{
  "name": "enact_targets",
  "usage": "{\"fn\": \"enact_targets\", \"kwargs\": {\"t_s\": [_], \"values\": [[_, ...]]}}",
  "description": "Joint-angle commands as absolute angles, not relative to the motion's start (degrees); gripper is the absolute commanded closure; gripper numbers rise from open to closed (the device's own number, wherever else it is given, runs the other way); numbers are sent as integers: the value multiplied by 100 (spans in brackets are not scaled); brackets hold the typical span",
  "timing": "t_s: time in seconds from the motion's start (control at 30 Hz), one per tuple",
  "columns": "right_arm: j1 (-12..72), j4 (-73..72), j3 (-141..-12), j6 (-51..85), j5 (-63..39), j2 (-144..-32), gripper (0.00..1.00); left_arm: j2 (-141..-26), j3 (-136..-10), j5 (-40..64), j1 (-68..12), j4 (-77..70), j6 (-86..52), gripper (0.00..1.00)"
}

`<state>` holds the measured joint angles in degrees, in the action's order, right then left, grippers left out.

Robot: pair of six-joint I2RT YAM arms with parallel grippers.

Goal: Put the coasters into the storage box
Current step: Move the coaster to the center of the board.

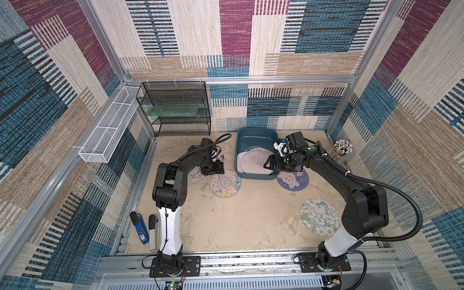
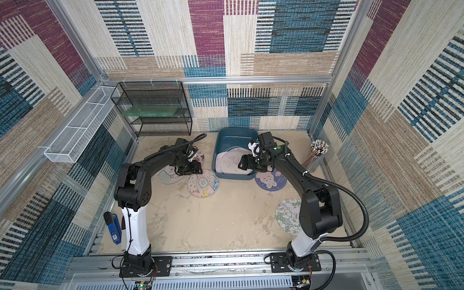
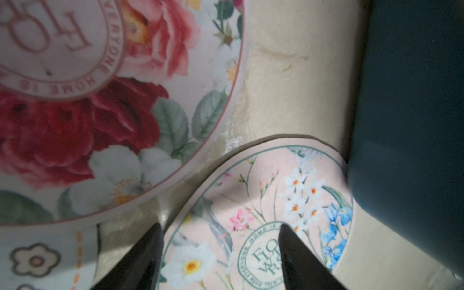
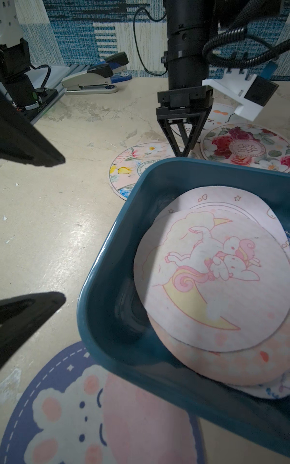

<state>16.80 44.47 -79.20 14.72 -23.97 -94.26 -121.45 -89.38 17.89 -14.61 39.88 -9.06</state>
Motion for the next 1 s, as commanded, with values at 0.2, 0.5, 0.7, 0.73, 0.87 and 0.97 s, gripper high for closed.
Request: {"fn": "enact_targets", "kwargs": {"t_s": [0.2,0.5,0.7,0.73,0.87,0.97], "values": [[1687,4284,-7866,1512,-2485,-9412,19,-11913,-7798,2172,-1658,5089,-909,28],[1713,4246,-7756,1499,-2537,-9337,19,-11421,-6996,2267,-2148,5115,-1301,28],[1733,4157,-7473,1520,-2573,-9185,19,-10901,-6342,2305,-2707,4985,-1850,28],[1749,4129,-7422,1518,-2590,-9171,19,-10813,-6284,2246,-2756,4966,-1929,28],[1841,3979,-7215,1509,-2660,-9212,19,-10498,-6242,1725,-2752,4784,-2214,28],[1982,3857,-7040,1453,-2712,-9289,18,-10284,-6323,1486,-2670,4464,-2489,26]]}}
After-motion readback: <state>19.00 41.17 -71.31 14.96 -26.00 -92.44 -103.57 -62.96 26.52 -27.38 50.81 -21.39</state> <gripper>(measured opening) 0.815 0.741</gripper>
